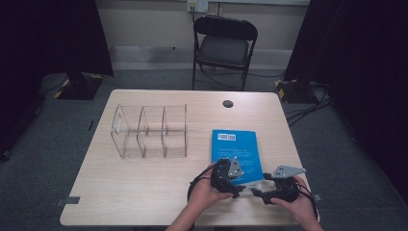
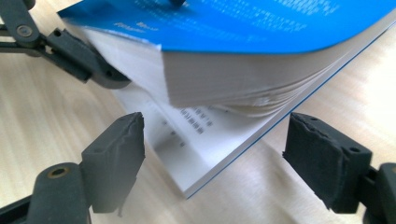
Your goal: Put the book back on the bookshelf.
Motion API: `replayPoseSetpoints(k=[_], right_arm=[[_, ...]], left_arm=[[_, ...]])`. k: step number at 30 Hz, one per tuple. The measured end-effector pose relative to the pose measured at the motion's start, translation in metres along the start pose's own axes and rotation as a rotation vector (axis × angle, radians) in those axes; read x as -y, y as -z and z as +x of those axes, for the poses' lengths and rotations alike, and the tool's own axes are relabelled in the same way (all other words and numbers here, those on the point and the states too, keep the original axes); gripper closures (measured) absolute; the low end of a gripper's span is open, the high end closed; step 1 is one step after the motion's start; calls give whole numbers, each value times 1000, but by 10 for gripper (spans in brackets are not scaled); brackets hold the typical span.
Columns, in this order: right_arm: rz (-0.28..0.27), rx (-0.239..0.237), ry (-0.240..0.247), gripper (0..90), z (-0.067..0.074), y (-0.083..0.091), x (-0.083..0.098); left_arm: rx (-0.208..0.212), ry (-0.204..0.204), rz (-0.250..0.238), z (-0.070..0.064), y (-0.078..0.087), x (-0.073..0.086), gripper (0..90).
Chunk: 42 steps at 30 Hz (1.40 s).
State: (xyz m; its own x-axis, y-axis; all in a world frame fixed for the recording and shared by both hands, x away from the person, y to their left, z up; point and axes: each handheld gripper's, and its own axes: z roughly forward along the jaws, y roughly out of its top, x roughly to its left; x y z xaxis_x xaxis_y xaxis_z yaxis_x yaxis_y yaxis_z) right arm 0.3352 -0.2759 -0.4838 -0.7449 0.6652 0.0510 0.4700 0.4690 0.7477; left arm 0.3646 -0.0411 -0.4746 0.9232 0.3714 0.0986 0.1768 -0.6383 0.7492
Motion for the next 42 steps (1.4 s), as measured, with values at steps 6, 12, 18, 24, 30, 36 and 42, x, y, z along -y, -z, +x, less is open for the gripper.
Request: replayPoseSetpoints(k=[6, 12, 18, 24, 30, 36, 42], right_arm=[[-11, 21, 19, 194, -2, -3, 1], [-10, 37, 6, 193, -5, -6, -1], [-16, 53, -21, 191, -9, -7, -1], [-28, 73, -17, 209, -9, -7, -3], [-52, 88, -3, 235, -4, -5, -8], [-56, 100, 10, 262, -1, -2, -10], [-62, 108, 11, 266, 2, 0, -12]], left_arm=[[2, 8, -1, 0, 0, 0, 206], [9, 5, 9, 1, 0, -1, 207], [9, 7, 9, 1, 0, -1, 206], [6, -2, 13, 0, 0, -2, 206], [4, 2, 15, -1, 1, -2, 206], [19, 11, 13, -4, 4, -4, 239], [8, 14, 1, -8, 2, -5, 222]])
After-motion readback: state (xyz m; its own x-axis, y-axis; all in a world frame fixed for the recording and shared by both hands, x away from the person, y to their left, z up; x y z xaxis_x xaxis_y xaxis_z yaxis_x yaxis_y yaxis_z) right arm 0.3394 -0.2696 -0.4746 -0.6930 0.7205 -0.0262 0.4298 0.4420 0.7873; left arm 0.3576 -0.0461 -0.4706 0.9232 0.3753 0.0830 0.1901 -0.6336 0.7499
